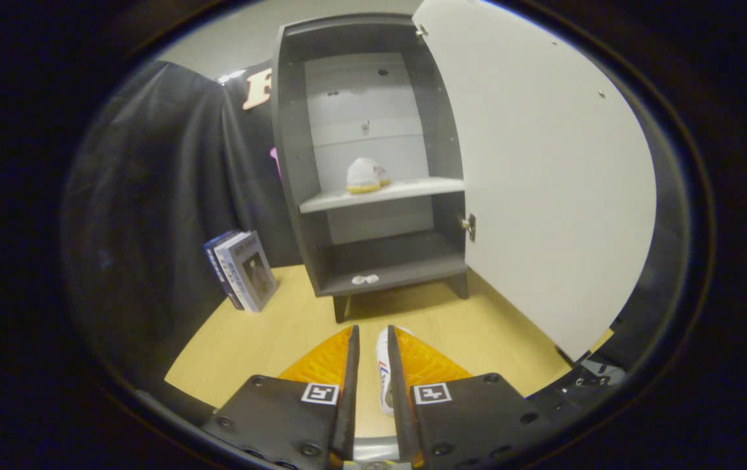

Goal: Open the shoe cabinet door, grab the shoes and put them into the shoe cabinet, then close the shoe cabinet door.

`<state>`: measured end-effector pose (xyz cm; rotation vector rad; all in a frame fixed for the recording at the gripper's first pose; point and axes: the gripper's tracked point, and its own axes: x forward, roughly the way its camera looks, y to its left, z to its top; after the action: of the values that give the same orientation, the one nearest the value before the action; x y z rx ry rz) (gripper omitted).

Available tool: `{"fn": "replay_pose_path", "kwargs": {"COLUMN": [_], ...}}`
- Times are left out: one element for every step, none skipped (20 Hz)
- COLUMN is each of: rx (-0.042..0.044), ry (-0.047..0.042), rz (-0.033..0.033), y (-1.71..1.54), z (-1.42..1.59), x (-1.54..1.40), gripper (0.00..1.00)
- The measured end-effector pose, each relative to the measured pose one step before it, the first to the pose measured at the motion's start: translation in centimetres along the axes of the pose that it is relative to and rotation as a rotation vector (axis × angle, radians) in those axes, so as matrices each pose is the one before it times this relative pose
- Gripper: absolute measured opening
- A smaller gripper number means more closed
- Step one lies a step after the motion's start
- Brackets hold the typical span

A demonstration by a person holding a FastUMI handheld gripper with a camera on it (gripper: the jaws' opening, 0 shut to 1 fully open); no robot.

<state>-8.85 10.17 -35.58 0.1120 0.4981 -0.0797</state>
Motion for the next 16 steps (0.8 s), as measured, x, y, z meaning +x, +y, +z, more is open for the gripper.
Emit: {"fn": "replay_pose_path", "kwargs": {"rx": [-0.00007, -0.00127, 0.00896, 0.00656, 0.00803, 0.00353, 0.00311, -0.00229, -0.00496, -0.00658, -0.00149, -0.00186, -0.00347, -0.00896, -0.0087, -0.00672], "ry": [0.03215, 0.03222, 0.02858, 0.02905, 0.02008, 0.01408, 0.01562, 0.01428, 0.00831, 0.00494, 0.00523, 0.00458, -0.00169, -0.0033, 0.0036, 0.00936], "rz": [-0.00853, -0.00405, -0.00047, -0.00253, 0.00073, -0.00244, 0.00014, -0.00517, -0.00548, -0.00751, -0.00244, -0.00344, 0.00264, -0.00485, -0.00303, -0.00459], "y": [-0.088, -0.013, 0.134, -0.081, -0.053, -0.07, -0.193, -0.215, -0.263, -0.23, -0.006, -0.053, 0.131, -0.07, 0.124, 0.018], "z": [-2.185, -1.924, -1.756, -1.514, -1.353, -1.007, -0.975, -0.746, -0.566, -0.383, -0.367, -0.053, -0.134, 0.12, -0.111, -0.088], "x": [0.918, 1.0, 1.167, 1.04, 1.352, 1.166, 0.94, 0.907, 0.828, 0.715, 0.628, 0.361, 0.49, 0.382, 0.416, 0.404], "gripper": [0.27, 0.27, 0.27, 0.27, 0.27, 0.27, 0.27, 0.27, 0.27, 0.27, 0.27, 0.27, 0.27, 0.27, 0.27, 0.27]}}
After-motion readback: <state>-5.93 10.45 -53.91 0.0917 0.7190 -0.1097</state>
